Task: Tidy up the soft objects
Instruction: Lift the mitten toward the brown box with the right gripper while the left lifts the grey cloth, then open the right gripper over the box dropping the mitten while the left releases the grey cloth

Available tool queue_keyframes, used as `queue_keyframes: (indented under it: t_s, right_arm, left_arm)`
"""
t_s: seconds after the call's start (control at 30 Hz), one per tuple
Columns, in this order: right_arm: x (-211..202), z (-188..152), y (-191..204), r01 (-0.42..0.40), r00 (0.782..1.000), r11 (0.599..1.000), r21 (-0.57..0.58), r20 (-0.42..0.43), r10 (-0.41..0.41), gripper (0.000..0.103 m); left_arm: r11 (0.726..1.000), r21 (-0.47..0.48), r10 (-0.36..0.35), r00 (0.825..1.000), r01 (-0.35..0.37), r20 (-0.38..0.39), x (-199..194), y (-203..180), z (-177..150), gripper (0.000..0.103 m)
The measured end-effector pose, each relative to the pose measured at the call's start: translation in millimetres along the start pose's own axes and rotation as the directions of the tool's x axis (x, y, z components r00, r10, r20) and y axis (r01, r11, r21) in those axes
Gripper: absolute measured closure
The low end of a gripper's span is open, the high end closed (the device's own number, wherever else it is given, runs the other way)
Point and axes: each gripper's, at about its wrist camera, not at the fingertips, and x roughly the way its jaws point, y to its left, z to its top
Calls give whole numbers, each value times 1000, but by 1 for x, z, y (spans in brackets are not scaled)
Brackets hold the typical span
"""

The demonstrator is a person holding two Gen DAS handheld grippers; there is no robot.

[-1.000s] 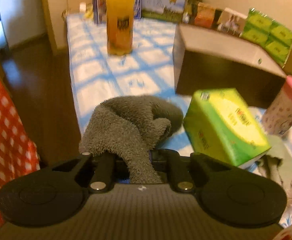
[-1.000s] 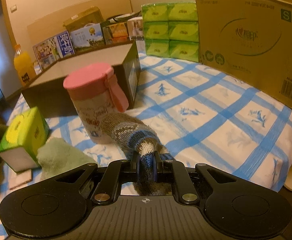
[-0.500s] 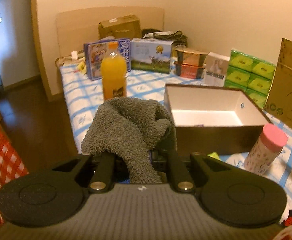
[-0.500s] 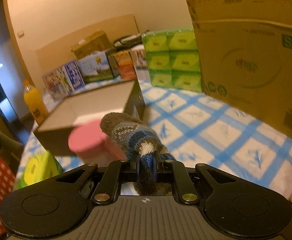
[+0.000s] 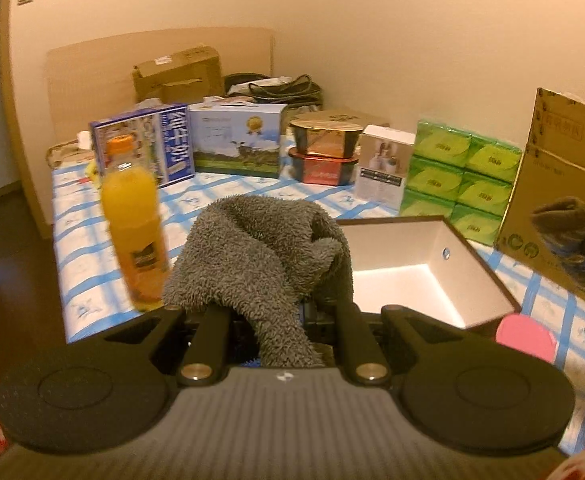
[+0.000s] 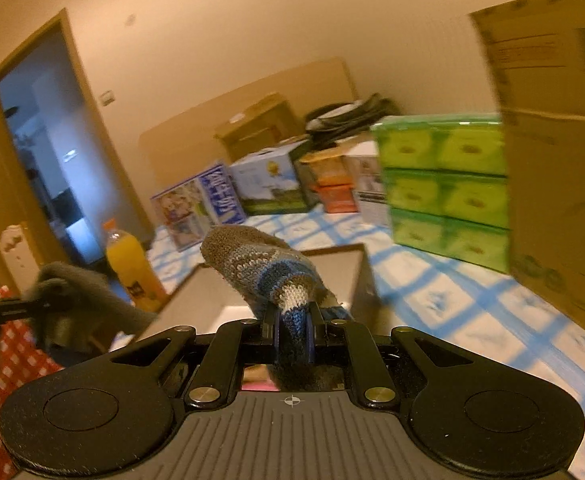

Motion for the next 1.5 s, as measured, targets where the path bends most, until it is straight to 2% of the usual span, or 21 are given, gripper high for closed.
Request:
queue_keyframes:
  t_s: [0.2, 0.47, 0.63, 0.67, 0.73, 0.77, 0.8, 0.9, 1.13, 1.5]
  right_arm:
    - [63, 25, -3, -86, 996, 996, 0, -35, 86, 91]
    - [145, 30, -16, -83, 989, 993, -87, -132, 71, 91]
    - [184, 25, -33, -87, 984, 989, -120, -168, 66, 91]
    - [193, 24, -37, -83, 982, 989, -124, -181, 60, 90]
    - [205, 21, -41, -65, 977, 989, -133, -208, 36, 76]
    - [210, 18, -43, -45, 978, 989, -138, -210, 15, 56]
    - [211, 16, -45, -34, 979, 989, -142, -203, 4, 45]
    - [209, 10, -46, -33, 981, 990, -140, -194, 5, 45]
    - [175, 7, -38, -36, 983, 991, -132, -182, 11, 45]
    - [73, 13, -22, -28, 996, 1000, -2, -81, 28, 45]
  left_arm:
    - [999, 30, -32, 999, 33, -24, 54, -16, 30, 92]
    - [994, 103, -18, 997, 25, -69, 133, -31, 49, 91]
    - [992, 124, -11, 994, 25, -110, 177, -34, 44, 90]
    - [992, 126, -15, 992, 31, -122, 187, -35, 42, 86]
    - [991, 131, -9, 989, 29, -148, 201, -37, 37, 77]
    - [991, 131, -5, 986, 27, -169, 209, -38, 34, 66]
    - [991, 131, -1, 982, 26, -188, 217, -39, 30, 64]
    - [992, 126, 12, 975, 16, -223, 228, -38, 21, 64]
    - [992, 128, 17, 974, 13, -227, 203, -30, 13, 61]
    - [996, 78, -31, 983, 46, -183, 92, -31, 15, 60]
